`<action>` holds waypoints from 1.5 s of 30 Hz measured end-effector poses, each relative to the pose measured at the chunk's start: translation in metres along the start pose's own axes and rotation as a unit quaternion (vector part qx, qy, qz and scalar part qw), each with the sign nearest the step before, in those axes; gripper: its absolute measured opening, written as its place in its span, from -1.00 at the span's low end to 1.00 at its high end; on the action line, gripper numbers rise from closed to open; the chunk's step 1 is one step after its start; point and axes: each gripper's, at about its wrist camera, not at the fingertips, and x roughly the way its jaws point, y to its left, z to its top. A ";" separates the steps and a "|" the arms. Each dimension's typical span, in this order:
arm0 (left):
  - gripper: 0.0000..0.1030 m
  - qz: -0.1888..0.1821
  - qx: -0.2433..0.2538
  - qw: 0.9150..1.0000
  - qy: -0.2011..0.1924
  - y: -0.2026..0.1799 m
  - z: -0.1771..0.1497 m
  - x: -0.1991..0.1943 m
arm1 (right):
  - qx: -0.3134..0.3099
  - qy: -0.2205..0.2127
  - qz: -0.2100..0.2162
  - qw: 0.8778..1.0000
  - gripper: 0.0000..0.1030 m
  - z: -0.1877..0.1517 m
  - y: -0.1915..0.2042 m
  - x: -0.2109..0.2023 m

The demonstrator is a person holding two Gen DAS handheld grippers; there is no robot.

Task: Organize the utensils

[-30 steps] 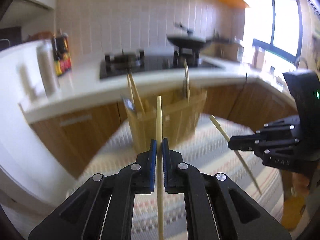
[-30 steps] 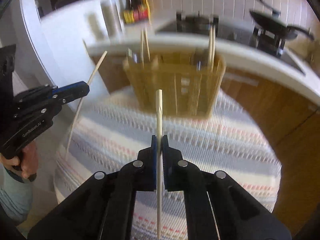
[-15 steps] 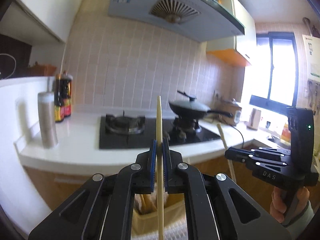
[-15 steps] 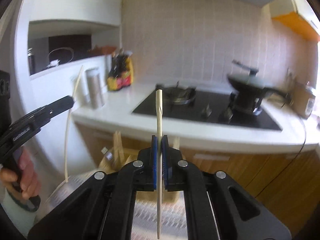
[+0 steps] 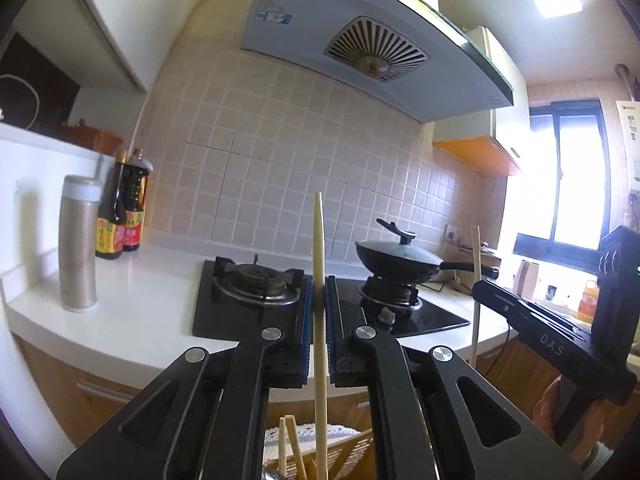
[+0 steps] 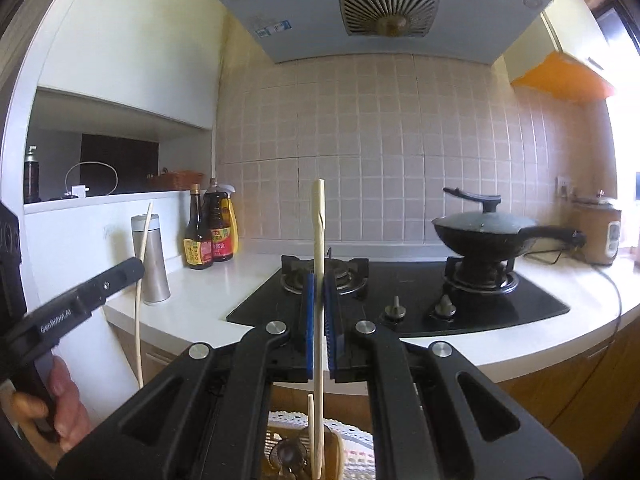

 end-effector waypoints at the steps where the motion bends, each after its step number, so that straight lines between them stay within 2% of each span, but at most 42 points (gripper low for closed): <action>1: -0.92 -0.003 -0.001 1.000 0.003 0.001 -0.004 0.005 | 0.006 -0.003 0.000 1.000 -0.93 -0.003 -0.002 0.003; 5: -0.92 0.001 0.001 1.000 0.010 0.008 -0.018 0.018 | 0.034 -0.007 0.005 0.999 -0.93 -0.018 -0.012 0.015; 12: -0.92 -0.002 -0.006 1.000 0.017 0.013 -0.040 0.023 | 0.018 -0.018 0.010 1.000 -0.93 -0.039 -0.007 0.018; 16: -0.88 -0.005 0.005 1.000 0.017 0.010 -0.046 0.019 | 0.008 -0.004 0.008 1.000 -0.92 -0.053 -0.006 0.017; 18: -0.48 -0.009 0.007 1.000 0.022 0.009 -0.047 0.014 | 0.010 0.009 0.011 1.000 -0.90 -0.058 -0.008 0.014; 20: -0.26 -0.008 0.006 1.000 0.025 0.009 -0.046 0.007 | 0.014 0.026 0.021 0.999 -0.70 -0.062 -0.011 0.008; 22: -0.22 -0.014 0.005 0.999 0.031 0.010 -0.045 -0.001 | 0.016 0.033 0.022 0.999 -0.04 -0.065 -0.013 -0.003; 23: -0.14 -0.017 0.002 0.999 0.035 0.011 -0.044 -0.007 | 0.019 0.032 0.018 0.999 0.00 -0.067 -0.014 -0.012; 26: 0.38 -0.033 -0.013 0.998 0.043 0.013 -0.044 -0.030 | 0.035 0.043 0.018 0.998 0.00 -0.073 -0.018 -0.038; 27: 0.48 -0.037 -0.016 0.998 0.045 0.013 -0.044 -0.041 | 0.041 0.049 0.020 0.998 0.00 -0.075 -0.019 -0.046; 30: 0.55 -0.038 -0.011 0.998 0.055 0.010 -0.047 -0.064 | 0.046 0.069 0.023 0.996 0.03 -0.082 -0.016 -0.065; 36: 0.63 -0.032 -0.010 0.998 0.060 0.001 -0.051 -0.101 | 0.035 0.089 0.019 0.995 0.32 -0.094 0.003 -0.102; 41: 0.70 -0.030 -0.013 0.998 0.060 -0.005 -0.053 -0.124 | 0.029 0.101 0.025 0.994 0.38 -0.100 0.018 -0.125; 45: 0.78 -0.016 -0.003 0.998 0.060 -0.013 -0.057 -0.141 | 0.022 0.098 0.016 0.995 0.64 -0.105 0.027 -0.142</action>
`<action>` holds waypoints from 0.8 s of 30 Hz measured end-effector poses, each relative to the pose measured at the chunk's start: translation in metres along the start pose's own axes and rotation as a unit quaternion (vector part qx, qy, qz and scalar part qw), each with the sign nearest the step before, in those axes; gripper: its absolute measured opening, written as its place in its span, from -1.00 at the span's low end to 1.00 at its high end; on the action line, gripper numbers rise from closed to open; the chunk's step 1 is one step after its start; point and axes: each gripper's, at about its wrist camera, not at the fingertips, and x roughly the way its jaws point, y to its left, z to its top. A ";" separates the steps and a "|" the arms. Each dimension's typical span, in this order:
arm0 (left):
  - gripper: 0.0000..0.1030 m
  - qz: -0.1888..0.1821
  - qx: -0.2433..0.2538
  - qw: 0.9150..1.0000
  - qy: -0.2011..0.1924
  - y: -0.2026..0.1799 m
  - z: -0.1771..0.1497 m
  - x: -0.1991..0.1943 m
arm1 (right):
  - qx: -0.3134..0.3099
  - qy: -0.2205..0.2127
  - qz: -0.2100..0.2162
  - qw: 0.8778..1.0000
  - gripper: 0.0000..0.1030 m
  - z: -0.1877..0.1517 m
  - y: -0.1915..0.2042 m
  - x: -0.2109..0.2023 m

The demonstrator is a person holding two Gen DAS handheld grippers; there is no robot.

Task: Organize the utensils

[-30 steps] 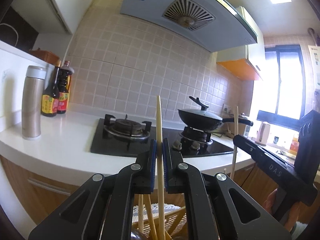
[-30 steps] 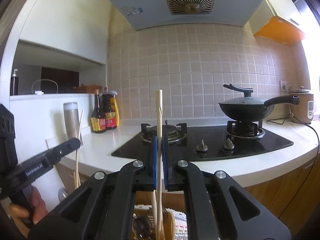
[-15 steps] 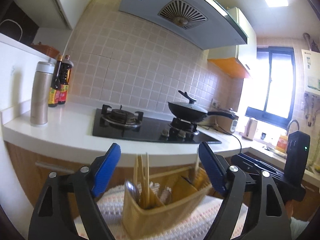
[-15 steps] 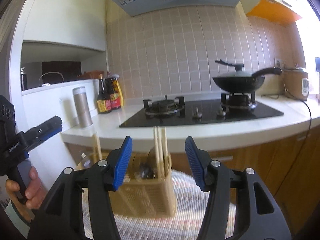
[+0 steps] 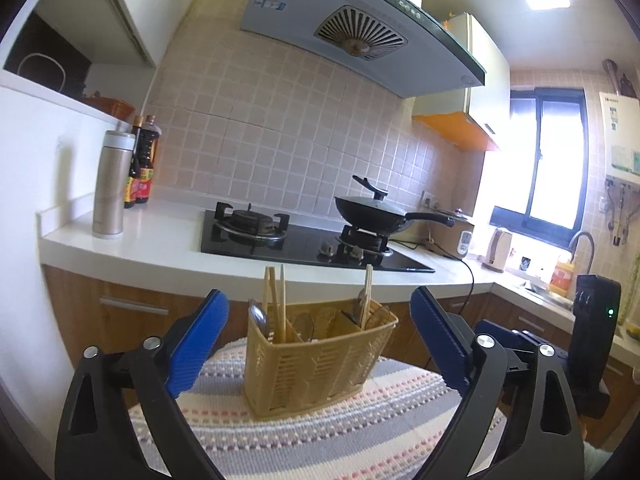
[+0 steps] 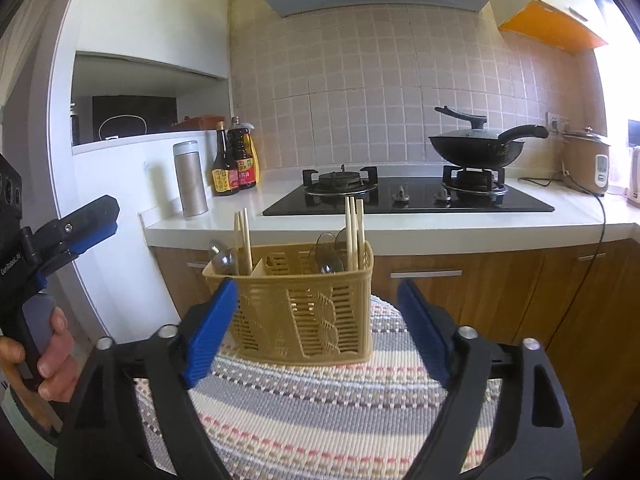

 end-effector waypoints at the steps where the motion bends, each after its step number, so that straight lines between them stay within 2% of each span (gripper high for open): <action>1: 0.80 0.008 0.004 1.000 0.000 -0.002 -0.002 -0.003 | -0.001 -0.001 -0.004 1.000 0.70 -0.002 0.001 -0.003; 4: 0.85 0.038 0.008 0.999 -0.007 -0.007 -0.011 -0.013 | -0.003 -0.007 -0.023 1.000 0.83 -0.009 0.005 -0.008; 7: 0.85 0.082 0.020 0.996 -0.009 -0.009 -0.024 -0.015 | -0.005 -0.026 -0.056 0.998 0.85 -0.022 0.006 -0.009; 11: 0.85 0.151 0.041 0.988 -0.019 -0.012 -0.049 -0.008 | 0.001 -0.057 -0.100 0.993 0.85 -0.045 0.002 -0.006; 15: 0.85 0.200 0.063 0.977 -0.022 -0.015 -0.077 0.005 | -0.003 -0.070 -0.108 0.992 0.85 -0.054 -0.002 -0.004; 18: 0.85 0.210 0.051 0.976 -0.016 -0.012 -0.087 0.009 | -0.016 -0.063 -0.123 0.990 0.85 -0.059 -0.003 0.001; 21: 0.85 0.222 0.037 0.974 -0.021 -0.004 -0.089 0.010 | 0.008 -0.046 -0.102 0.994 0.85 -0.061 -0.009 0.007; 24: 0.85 0.235 0.033 0.971 0.000 0.006 -0.094 0.015 | 0.011 -0.028 -0.087 0.996 0.85 -0.063 -0.008 0.015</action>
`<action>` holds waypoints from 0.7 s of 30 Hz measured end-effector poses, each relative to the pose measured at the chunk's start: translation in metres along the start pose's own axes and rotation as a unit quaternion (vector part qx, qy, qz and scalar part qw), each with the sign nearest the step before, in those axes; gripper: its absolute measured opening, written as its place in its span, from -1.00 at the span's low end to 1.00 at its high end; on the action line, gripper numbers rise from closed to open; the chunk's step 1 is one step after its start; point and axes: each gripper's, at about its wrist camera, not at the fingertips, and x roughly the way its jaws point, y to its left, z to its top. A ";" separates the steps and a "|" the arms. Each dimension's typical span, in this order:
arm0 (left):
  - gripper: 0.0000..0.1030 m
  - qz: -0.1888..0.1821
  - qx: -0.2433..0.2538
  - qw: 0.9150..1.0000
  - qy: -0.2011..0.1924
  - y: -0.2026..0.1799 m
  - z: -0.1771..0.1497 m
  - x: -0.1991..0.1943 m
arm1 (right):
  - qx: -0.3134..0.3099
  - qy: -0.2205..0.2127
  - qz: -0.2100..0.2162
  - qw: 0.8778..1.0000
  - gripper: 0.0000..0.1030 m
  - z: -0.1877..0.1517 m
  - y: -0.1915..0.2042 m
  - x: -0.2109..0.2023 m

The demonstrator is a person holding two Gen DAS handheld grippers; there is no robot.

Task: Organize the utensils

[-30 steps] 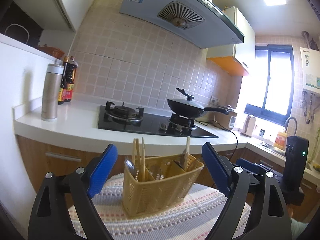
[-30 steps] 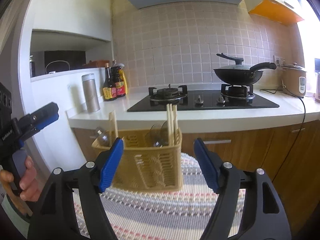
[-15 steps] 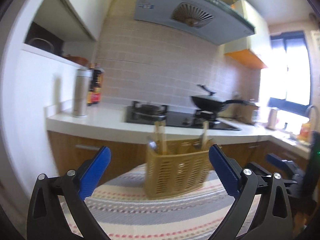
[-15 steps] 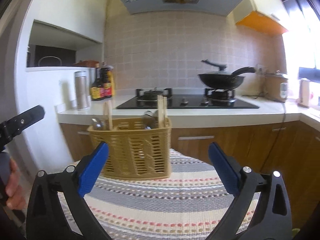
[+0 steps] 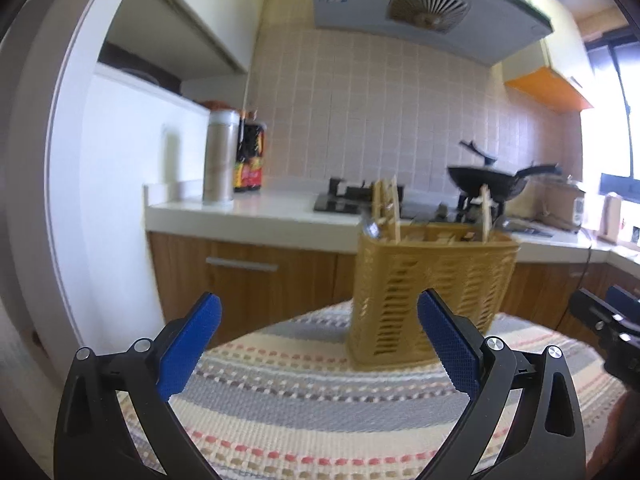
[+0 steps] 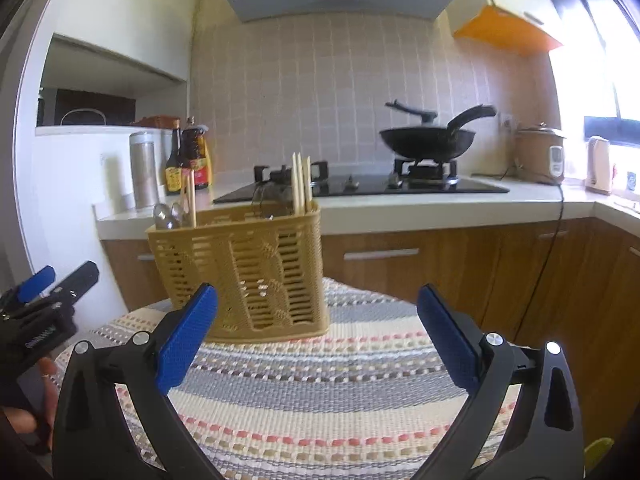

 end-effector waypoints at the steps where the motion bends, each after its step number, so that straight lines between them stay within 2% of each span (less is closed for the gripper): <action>1: 0.85 0.003 0.001 1.000 0.004 0.001 -0.001 0.002 | -0.005 0.001 0.000 1.000 0.85 -0.001 0.002 0.001; 7: 0.85 0.007 0.006 1.000 0.018 0.000 -0.005 0.009 | -0.033 0.008 -0.005 0.999 0.85 -0.007 0.013 0.001; 21: 0.85 0.007 0.041 0.999 -0.024 -0.020 -0.008 -0.008 | -0.045 0.002 -0.016 0.999 0.85 -0.011 0.017 0.002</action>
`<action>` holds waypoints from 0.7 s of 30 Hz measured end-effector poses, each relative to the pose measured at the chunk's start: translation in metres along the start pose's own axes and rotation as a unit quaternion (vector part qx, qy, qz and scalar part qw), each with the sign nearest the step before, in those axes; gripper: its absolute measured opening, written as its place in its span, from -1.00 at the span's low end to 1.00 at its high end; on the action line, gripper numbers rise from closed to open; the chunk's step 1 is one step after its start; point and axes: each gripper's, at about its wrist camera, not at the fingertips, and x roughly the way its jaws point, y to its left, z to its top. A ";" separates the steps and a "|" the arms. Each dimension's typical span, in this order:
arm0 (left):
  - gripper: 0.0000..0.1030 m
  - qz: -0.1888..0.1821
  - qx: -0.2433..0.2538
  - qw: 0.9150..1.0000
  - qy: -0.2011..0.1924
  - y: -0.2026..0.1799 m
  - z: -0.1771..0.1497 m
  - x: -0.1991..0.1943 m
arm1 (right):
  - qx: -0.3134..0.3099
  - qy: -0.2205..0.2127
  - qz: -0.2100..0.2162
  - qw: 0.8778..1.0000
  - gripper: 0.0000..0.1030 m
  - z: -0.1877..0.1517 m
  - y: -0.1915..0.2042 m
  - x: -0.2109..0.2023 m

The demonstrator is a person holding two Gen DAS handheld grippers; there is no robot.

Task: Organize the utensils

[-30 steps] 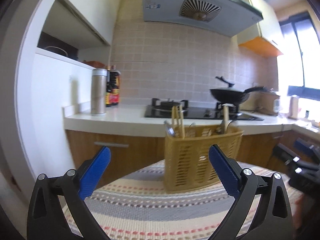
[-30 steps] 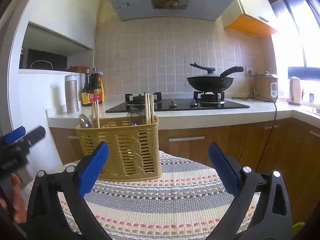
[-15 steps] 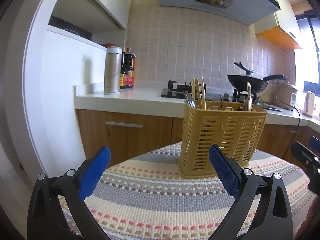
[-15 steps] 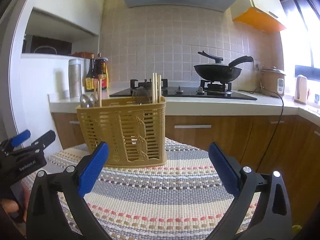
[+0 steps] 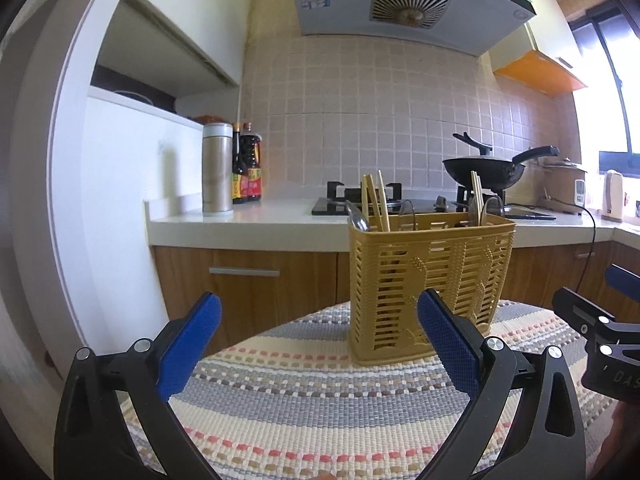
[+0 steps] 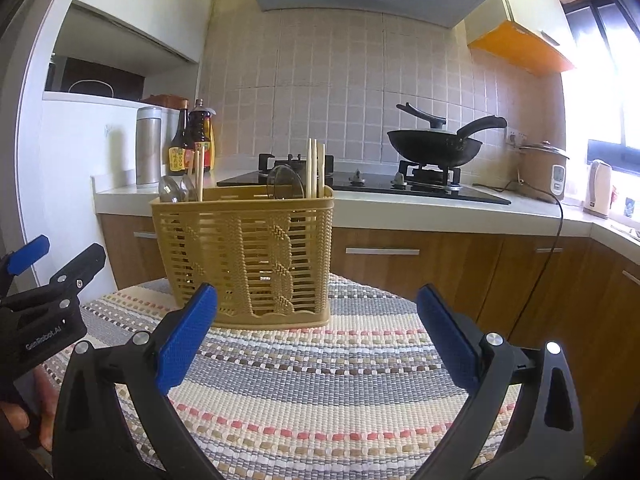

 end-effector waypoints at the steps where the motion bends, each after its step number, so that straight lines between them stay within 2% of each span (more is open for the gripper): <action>1: 0.85 -0.001 0.000 1.000 0.001 0.000 0.000 0.000 | 0.000 0.000 0.000 1.000 0.85 0.000 0.000 0.000; 11: 0.85 0.006 -0.004 1.000 0.006 0.001 0.001 0.001 | 0.014 0.016 -0.005 1.000 0.85 -0.001 -0.005 0.007; 21: 0.85 -0.006 -0.007 1.000 0.018 0.001 0.001 0.003 | 0.003 0.017 -0.010 1.000 0.85 -0.002 -0.001 0.007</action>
